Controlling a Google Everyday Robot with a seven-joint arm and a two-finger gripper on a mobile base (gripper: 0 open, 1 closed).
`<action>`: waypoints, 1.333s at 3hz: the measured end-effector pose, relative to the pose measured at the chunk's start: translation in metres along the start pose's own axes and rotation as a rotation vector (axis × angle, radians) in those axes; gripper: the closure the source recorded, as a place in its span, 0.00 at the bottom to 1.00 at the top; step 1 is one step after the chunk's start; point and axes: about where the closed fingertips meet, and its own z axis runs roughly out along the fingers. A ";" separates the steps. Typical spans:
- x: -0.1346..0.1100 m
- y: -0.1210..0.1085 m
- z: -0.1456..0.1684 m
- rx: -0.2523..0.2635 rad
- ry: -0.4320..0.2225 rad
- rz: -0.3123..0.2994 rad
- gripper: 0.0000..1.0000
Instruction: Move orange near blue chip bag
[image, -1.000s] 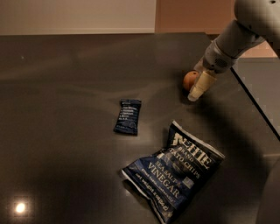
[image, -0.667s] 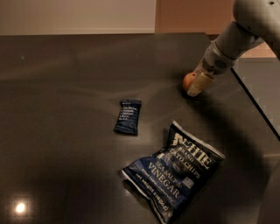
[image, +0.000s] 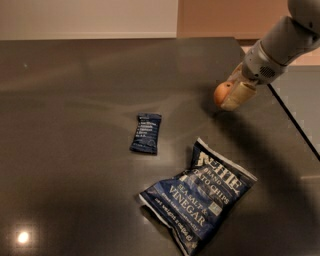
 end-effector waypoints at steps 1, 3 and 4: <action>0.003 0.029 -0.022 -0.025 -0.024 -0.047 1.00; 0.013 0.094 -0.025 -0.130 -0.061 -0.139 1.00; 0.022 0.122 -0.016 -0.194 -0.066 -0.192 0.98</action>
Offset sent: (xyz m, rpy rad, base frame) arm -0.1180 0.0040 0.0160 0.0792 0.0450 0.2124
